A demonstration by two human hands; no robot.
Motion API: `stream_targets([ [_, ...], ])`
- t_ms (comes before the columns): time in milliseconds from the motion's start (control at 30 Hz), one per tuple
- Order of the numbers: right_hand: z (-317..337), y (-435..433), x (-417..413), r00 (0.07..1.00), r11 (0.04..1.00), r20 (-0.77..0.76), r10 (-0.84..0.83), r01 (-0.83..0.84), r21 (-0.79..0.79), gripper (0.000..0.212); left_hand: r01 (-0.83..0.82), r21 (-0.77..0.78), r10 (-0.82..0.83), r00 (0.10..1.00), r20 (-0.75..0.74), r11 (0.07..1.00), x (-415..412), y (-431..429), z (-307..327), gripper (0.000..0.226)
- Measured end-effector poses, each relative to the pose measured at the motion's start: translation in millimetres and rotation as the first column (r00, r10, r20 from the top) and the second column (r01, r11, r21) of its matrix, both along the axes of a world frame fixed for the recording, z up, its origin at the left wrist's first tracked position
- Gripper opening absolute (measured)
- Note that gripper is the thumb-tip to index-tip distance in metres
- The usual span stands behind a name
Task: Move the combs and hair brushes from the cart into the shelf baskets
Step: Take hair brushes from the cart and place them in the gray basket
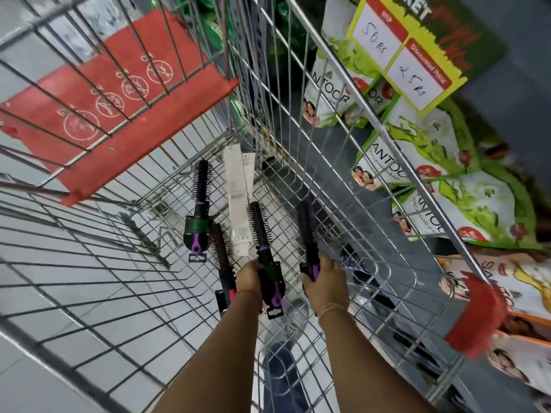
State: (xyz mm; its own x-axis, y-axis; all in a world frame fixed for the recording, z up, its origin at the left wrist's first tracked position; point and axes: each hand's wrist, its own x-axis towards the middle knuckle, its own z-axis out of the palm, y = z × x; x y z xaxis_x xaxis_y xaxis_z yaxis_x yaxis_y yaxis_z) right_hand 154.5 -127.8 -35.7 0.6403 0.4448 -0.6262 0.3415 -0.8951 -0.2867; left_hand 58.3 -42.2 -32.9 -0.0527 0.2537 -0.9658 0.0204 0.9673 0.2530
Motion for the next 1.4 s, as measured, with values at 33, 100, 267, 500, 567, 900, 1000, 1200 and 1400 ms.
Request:
stream_targets([
  [33,0,0,1,1.0,1.0,0.005,-0.009,0.009,-0.009,0.065,-0.01,-0.018,0.01,1.0,0.016,1.0,0,1,0,0.022],
  [100,-3,0,3,0.993,0.993,-0.009,-0.115,0.115,-0.013,0.074,-0.013,-0.051,0.015,0.998,0.055,0.999,-1,1,0,0.021],
  [267,-4,3,5,0.929,0.955,-0.248,-0.276,0.293,0.034,0.045,0.076,-0.02,-0.075,0.995,0.067,0.997,0,7,3,0.021],
  [500,13,-2,5,0.87,0.916,-0.338,-0.359,0.397,0.05,0.029,0.248,0.196,-0.236,0.968,-0.082,0.949,2,10,22,0.039],
  [567,17,-1,0,0.961,0.966,-0.144,-0.234,0.246,0.075,0.026,0.3,0.235,-0.284,0.954,-0.1,0.925,3,14,27,0.041],
  [900,-14,-1,-17,0.999,1.0,0.045,-0.023,0.023,-0.007,0.06,0.349,0.248,-0.319,0.935,-0.156,0.904,-6,17,6,0.042],
  [1000,-16,8,-17,0.997,0.997,-0.039,-0.067,0.066,-0.029,0.048,0.264,0.26,-0.232,0.962,-0.147,0.929,-2,22,7,0.031],
  [1200,34,12,-15,0.871,0.892,-0.349,-0.346,0.421,0.167,0.037,0.223,0.539,-0.16,0.974,-0.163,0.812,17,38,77,0.03],
  [1400,145,7,-29,0.862,0.627,-0.328,-0.386,0.506,0.592,0.034,0.042,0.853,-0.159,0.986,0.049,0.52,18,19,177,0.009],
])
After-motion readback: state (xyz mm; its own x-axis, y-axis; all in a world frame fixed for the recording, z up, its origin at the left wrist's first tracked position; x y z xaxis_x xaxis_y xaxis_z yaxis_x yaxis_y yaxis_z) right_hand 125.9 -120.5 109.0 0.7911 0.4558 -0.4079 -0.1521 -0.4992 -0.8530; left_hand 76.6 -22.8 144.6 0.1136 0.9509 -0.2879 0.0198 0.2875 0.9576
